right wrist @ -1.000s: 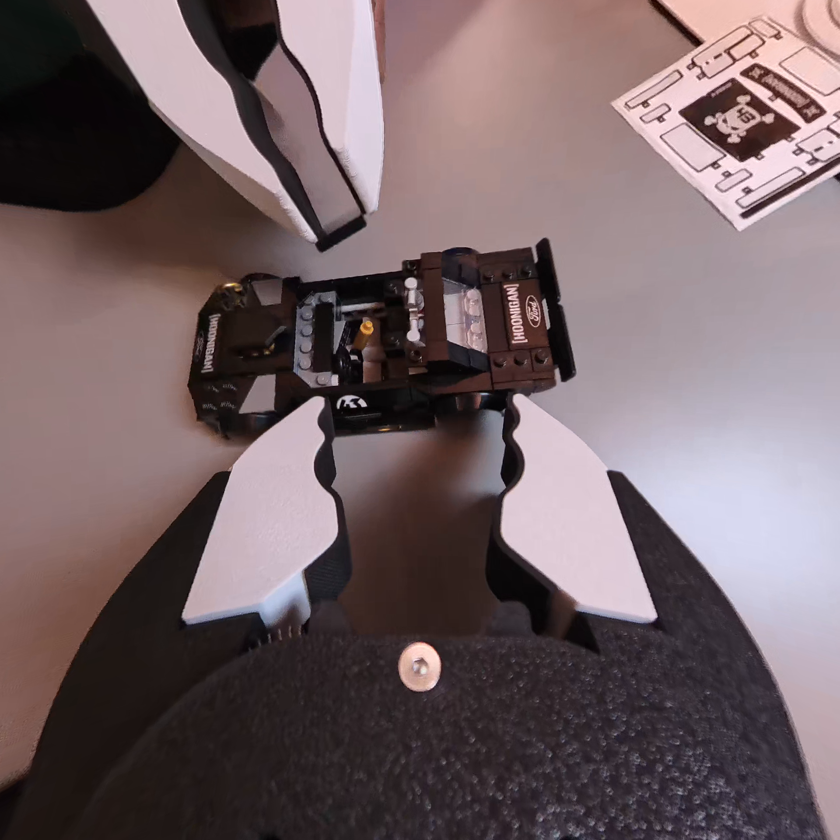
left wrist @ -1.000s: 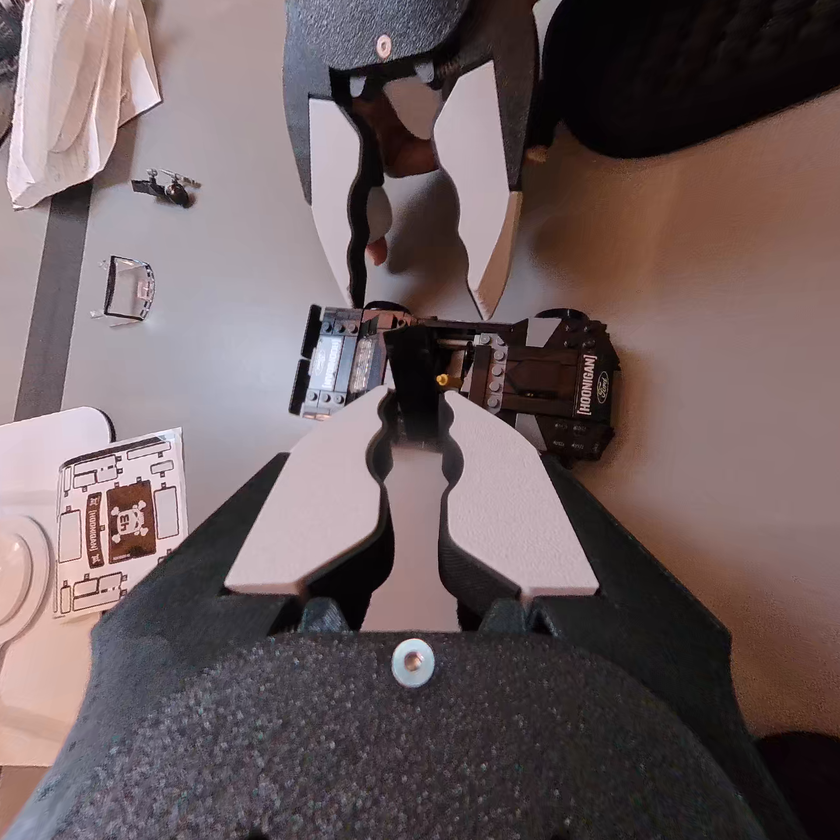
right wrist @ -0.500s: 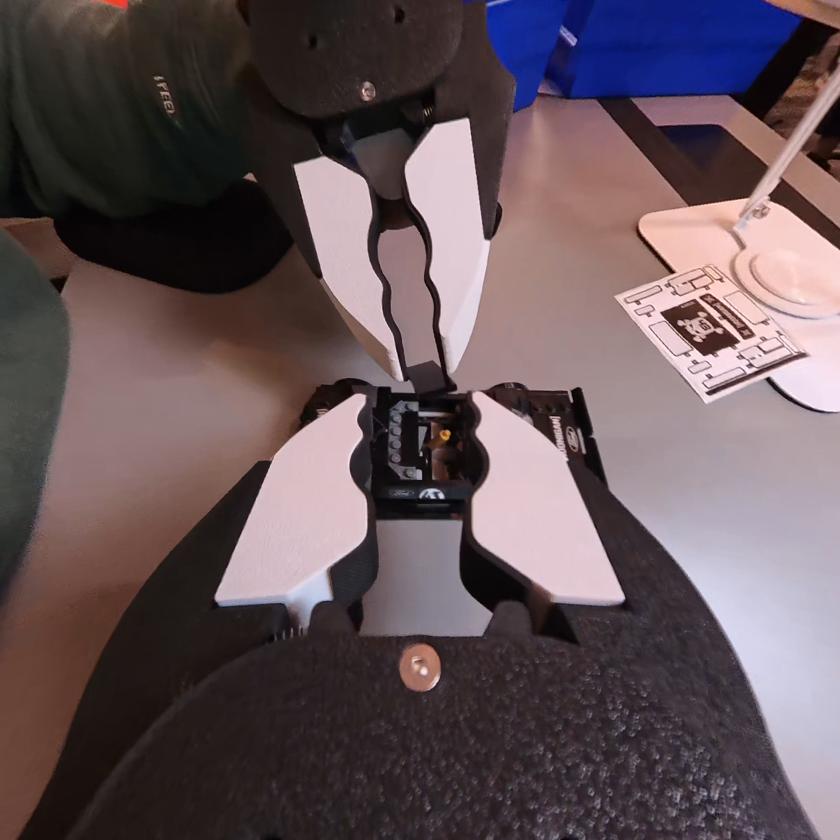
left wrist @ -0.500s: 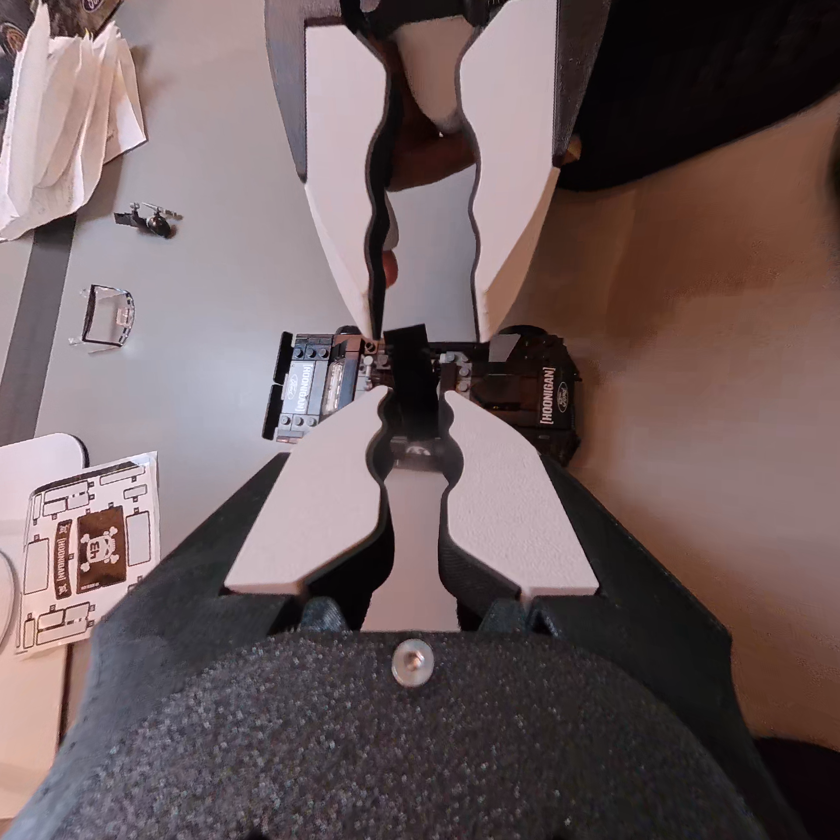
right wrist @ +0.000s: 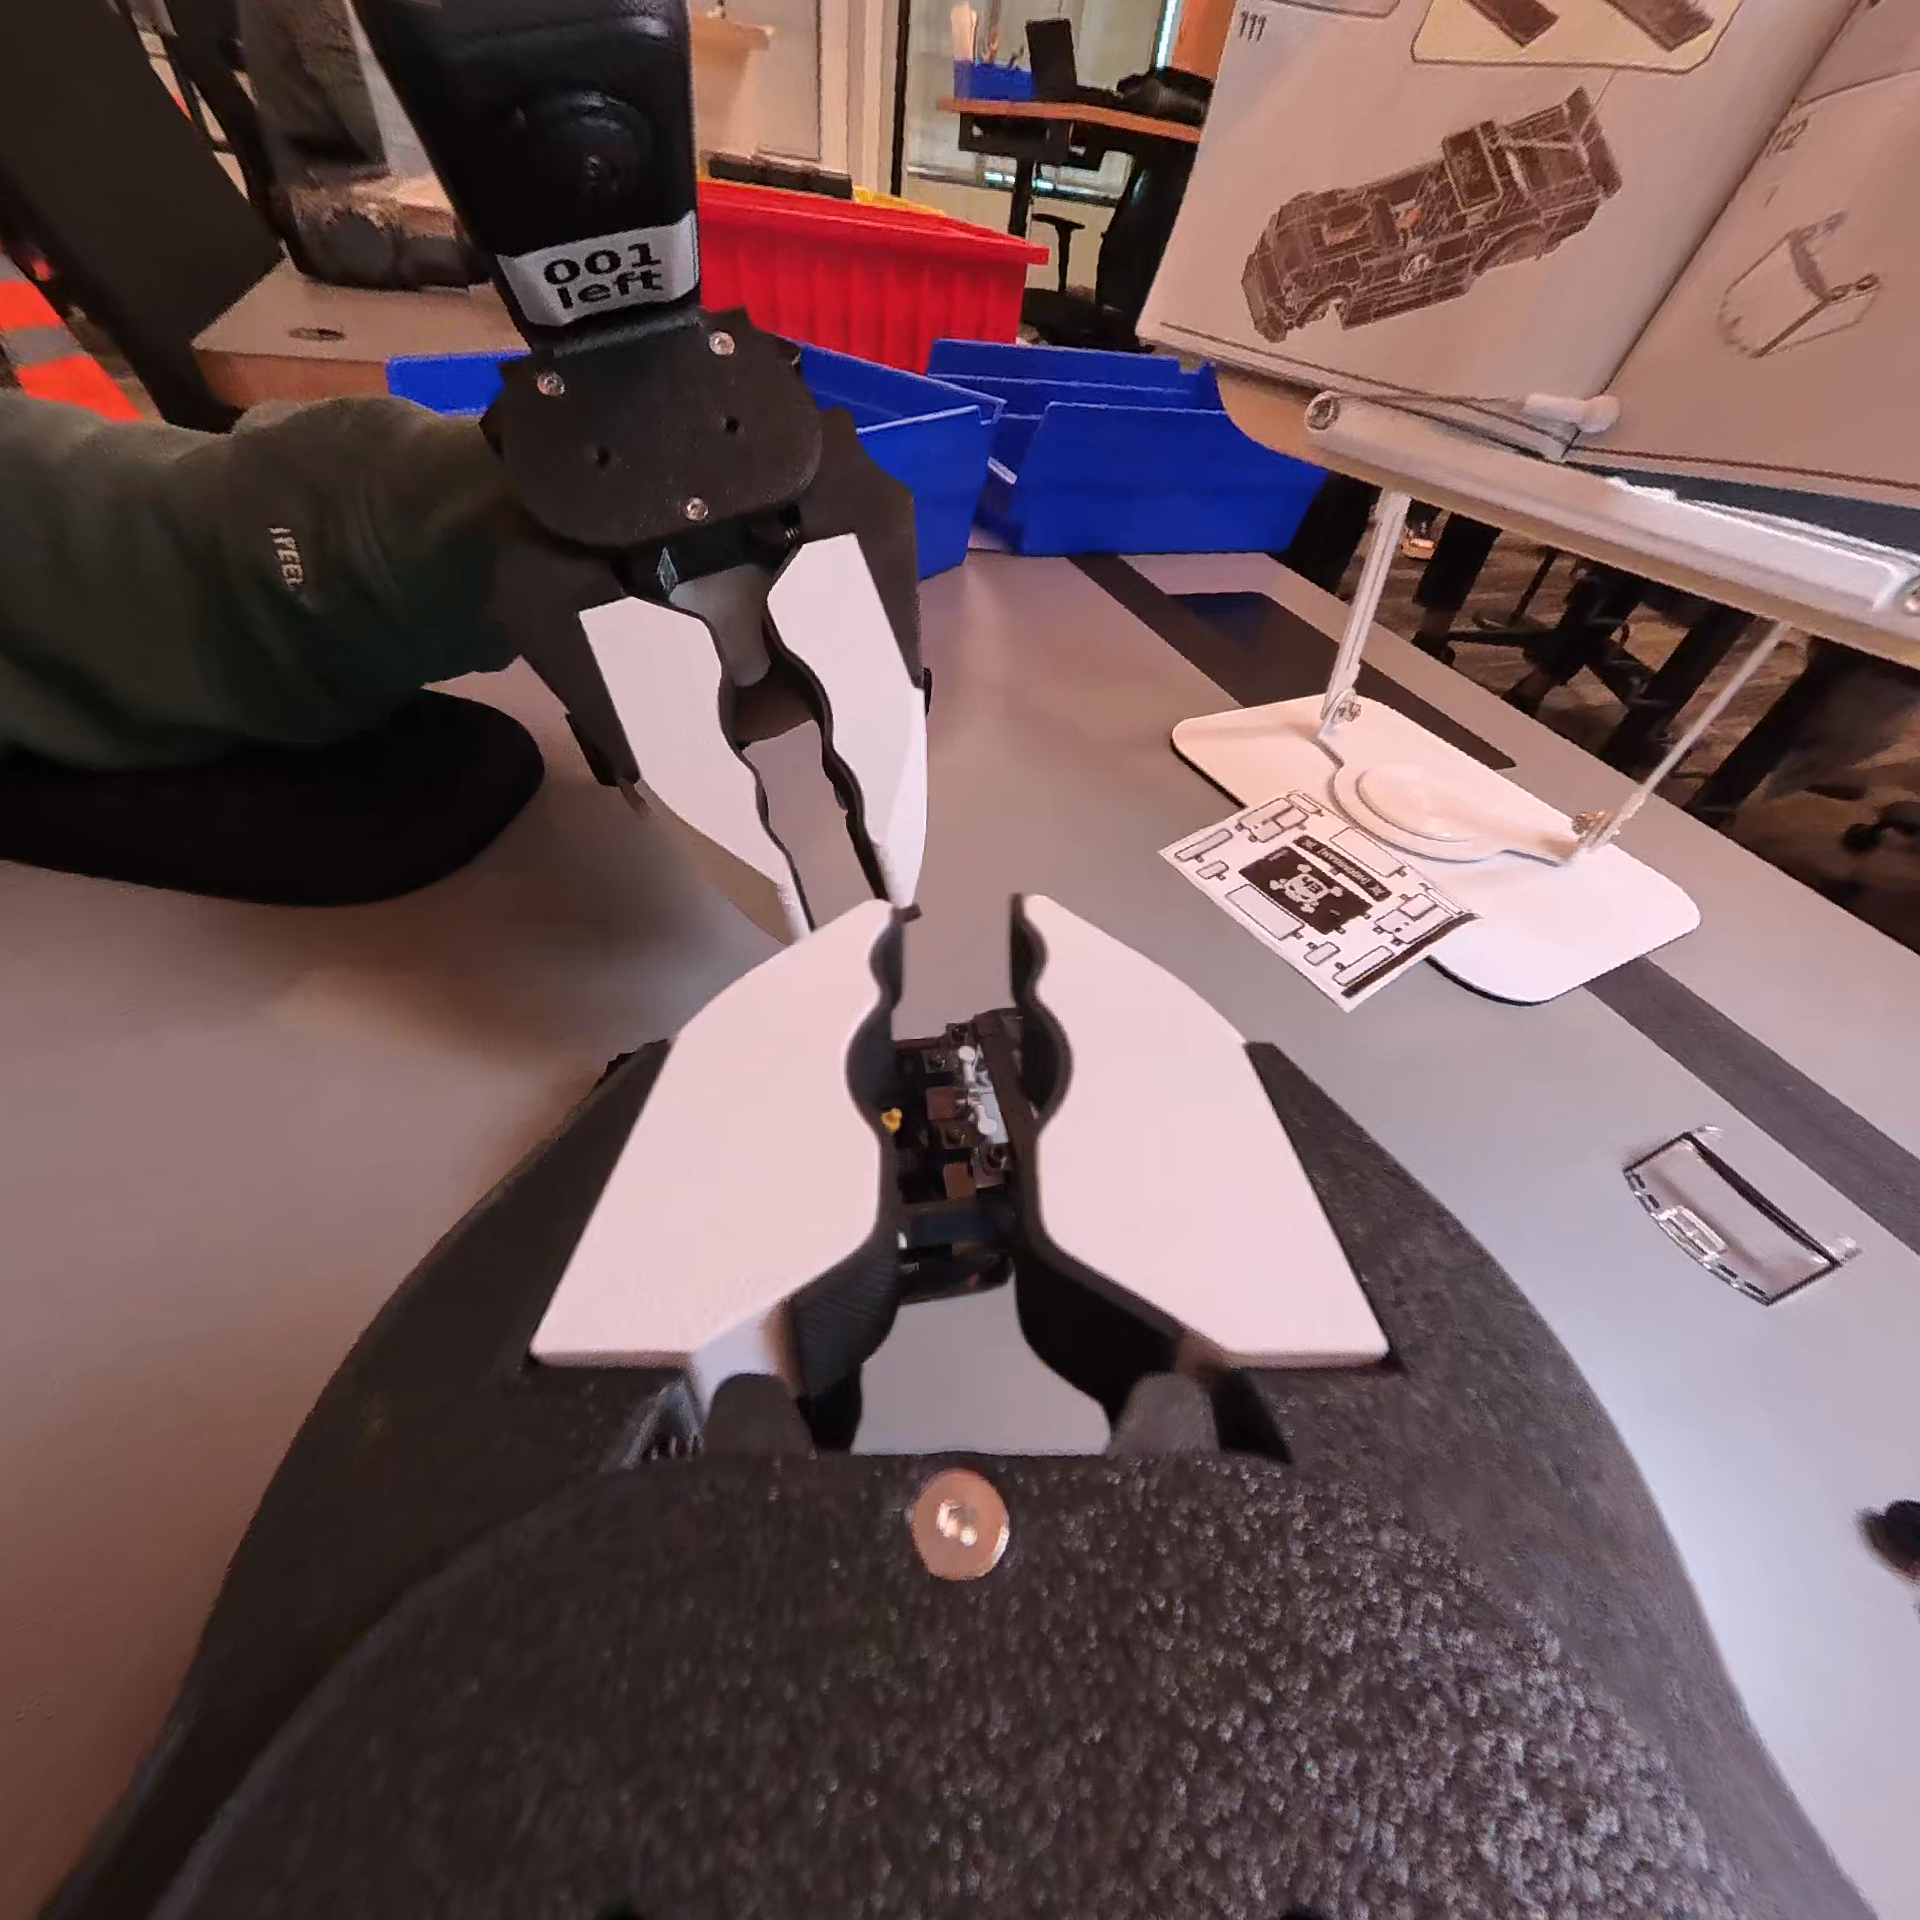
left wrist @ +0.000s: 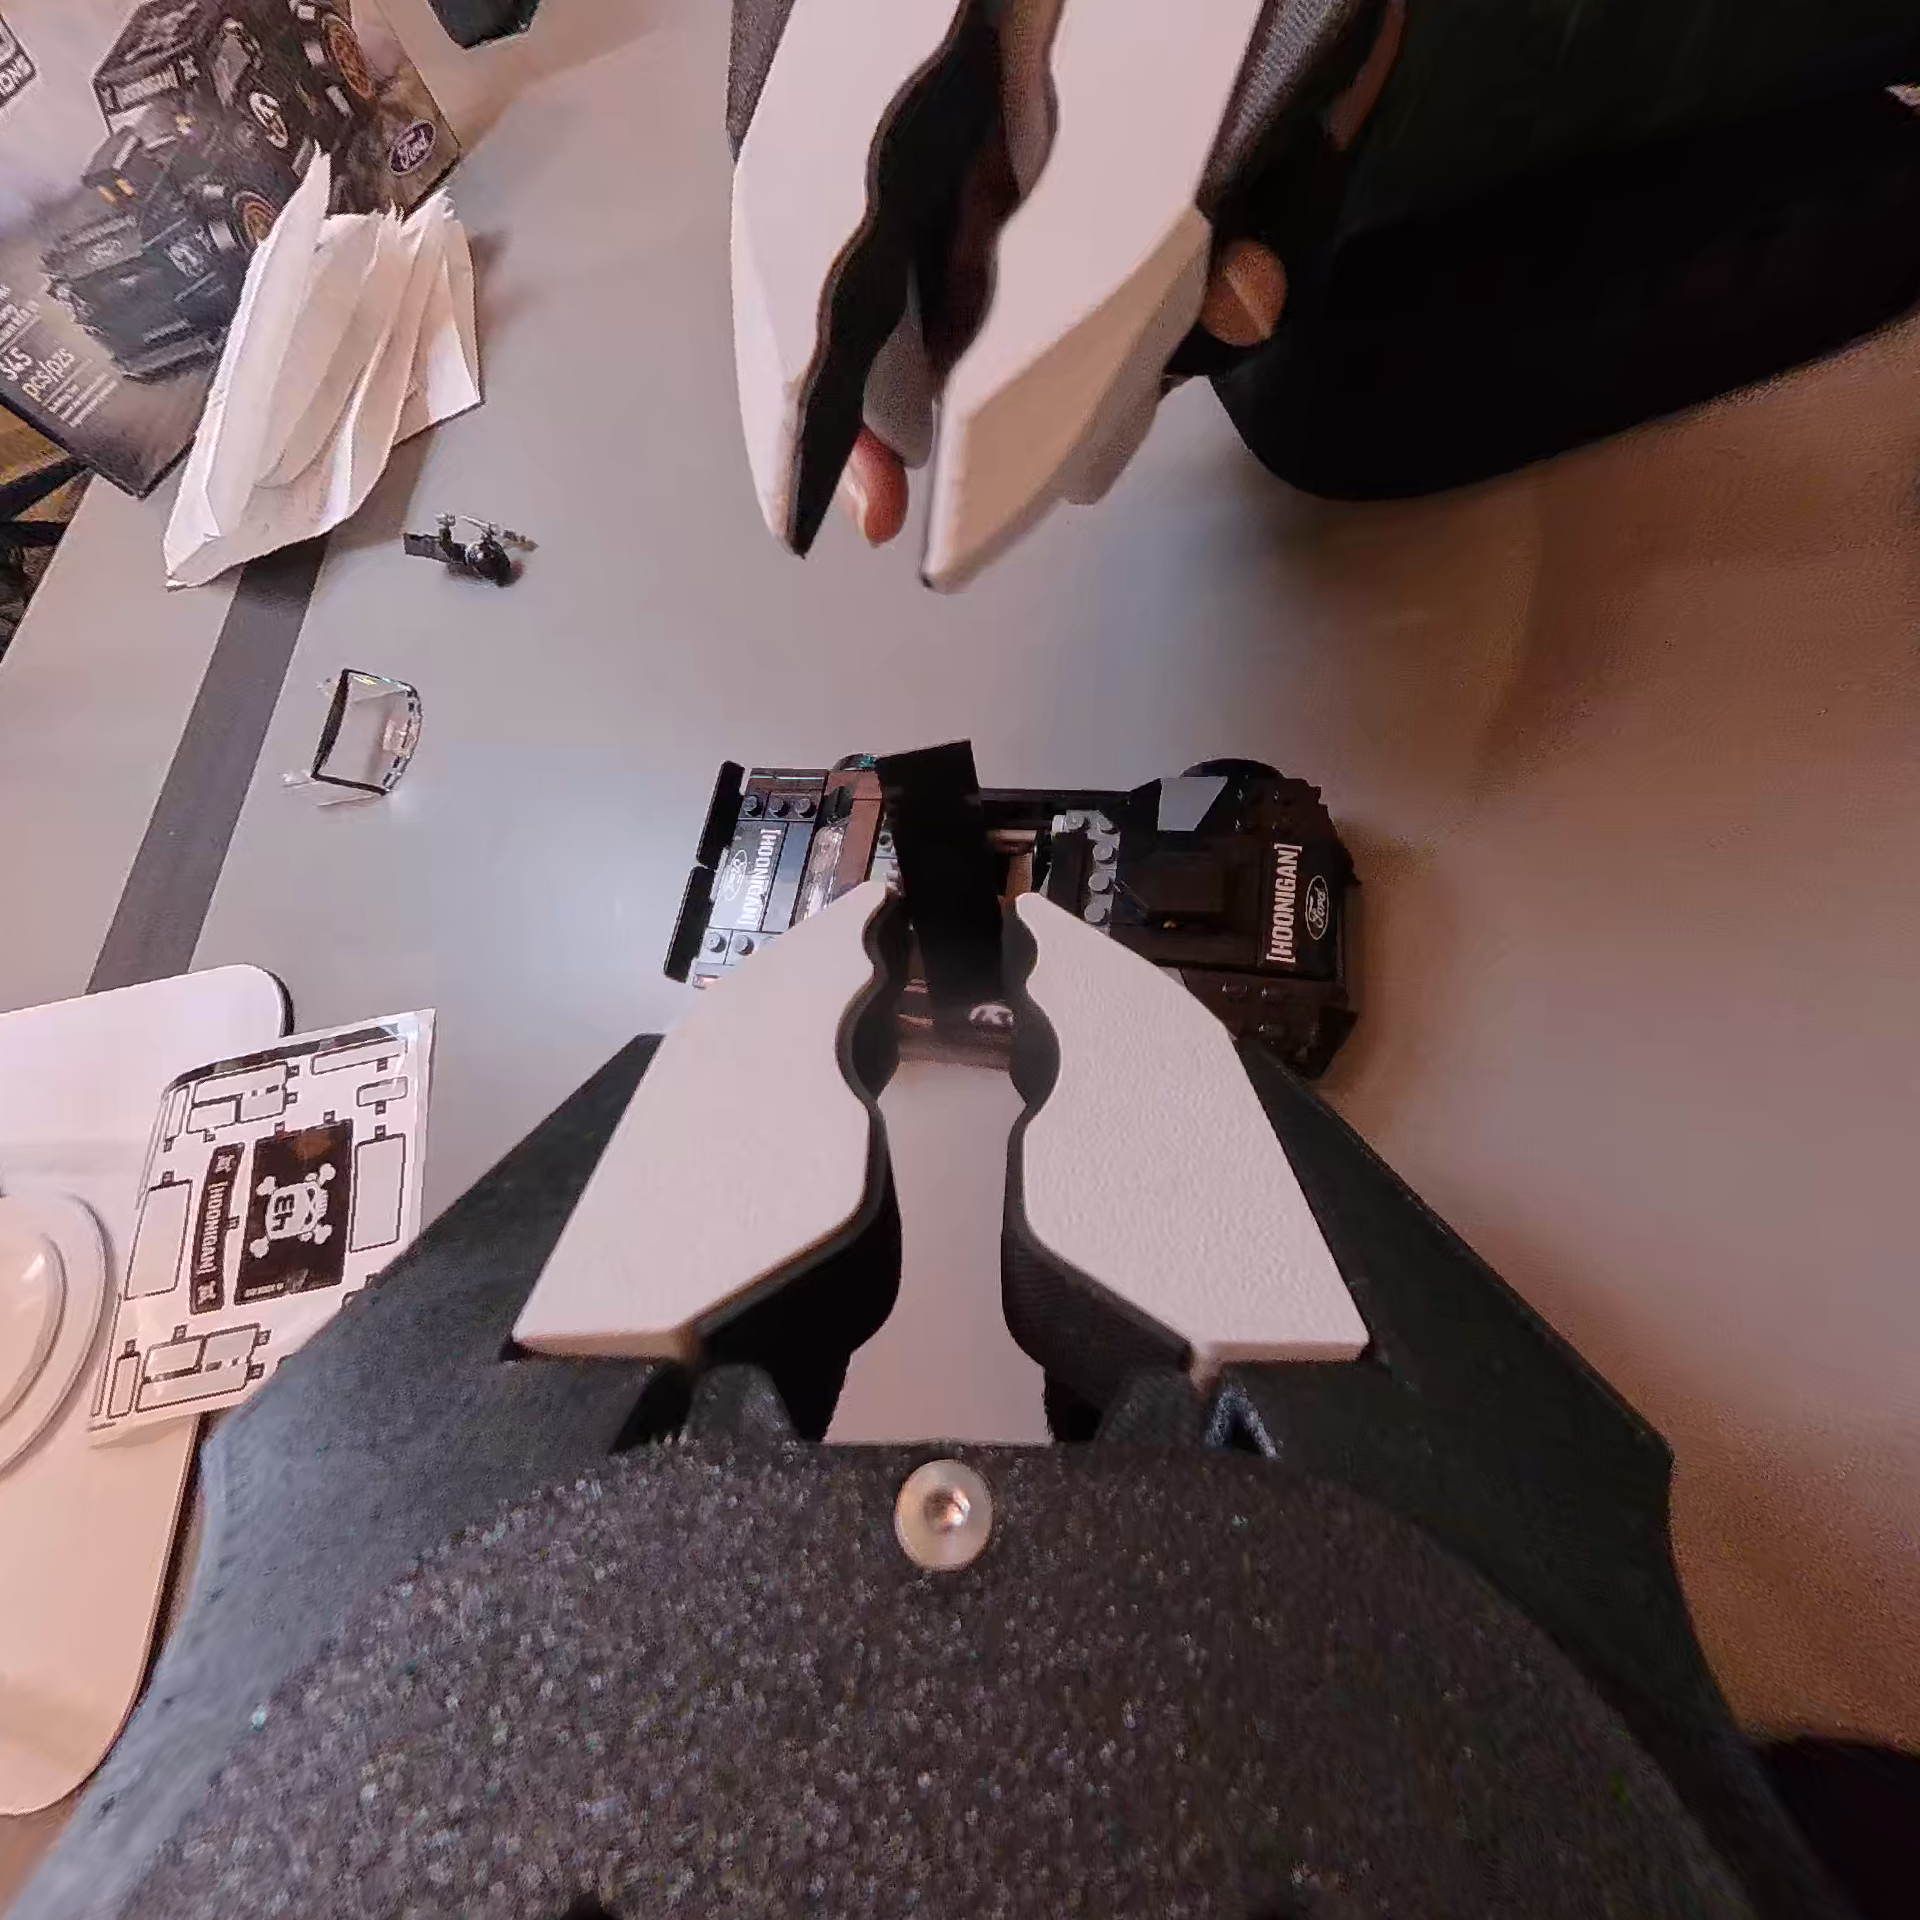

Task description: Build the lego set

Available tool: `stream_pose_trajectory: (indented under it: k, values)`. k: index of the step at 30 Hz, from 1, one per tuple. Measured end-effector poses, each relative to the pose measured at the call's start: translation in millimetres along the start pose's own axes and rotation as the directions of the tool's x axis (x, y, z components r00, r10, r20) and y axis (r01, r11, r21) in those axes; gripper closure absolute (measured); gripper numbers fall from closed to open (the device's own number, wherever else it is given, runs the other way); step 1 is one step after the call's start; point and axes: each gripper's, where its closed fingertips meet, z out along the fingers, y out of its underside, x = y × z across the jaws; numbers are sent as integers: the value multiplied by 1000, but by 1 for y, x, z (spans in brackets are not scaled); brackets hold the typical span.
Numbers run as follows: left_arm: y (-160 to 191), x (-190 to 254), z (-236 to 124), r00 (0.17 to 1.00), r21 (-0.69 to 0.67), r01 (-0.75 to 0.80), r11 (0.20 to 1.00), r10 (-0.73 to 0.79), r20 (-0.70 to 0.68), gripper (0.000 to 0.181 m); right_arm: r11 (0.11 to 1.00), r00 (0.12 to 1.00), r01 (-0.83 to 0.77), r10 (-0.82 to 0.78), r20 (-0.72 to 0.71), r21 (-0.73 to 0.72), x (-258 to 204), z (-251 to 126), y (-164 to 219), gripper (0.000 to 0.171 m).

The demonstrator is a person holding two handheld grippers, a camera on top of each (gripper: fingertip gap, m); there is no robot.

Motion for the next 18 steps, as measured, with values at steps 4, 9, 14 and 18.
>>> stream_pose_trajectory:
  k: [4, 9, 14, 18]
  values:
    - [2, 2, 1, 1000, 2, 1, 1000, -1, -13, 164, 996, 998, 63, -61, 35, -67, -11, 6, 11, 144]
    - [6, 6, 5, 1000, -31, -24, 999, 24, -20, 164, 986, 993, 89, -77, 87, -141, -22, 11, 27, 147]
    - [6, 14, 11, 998, -70, -61, 996, 59, -37, 164, 980, 989, 114, -97, 108, -163, -28, 13, 33, 146]
    - [9, 21, 16, 995, -110, -84, 990, 77, -62, 164, 966, 980, 175, -153, 129, -188, -33, 14, 39, 150]
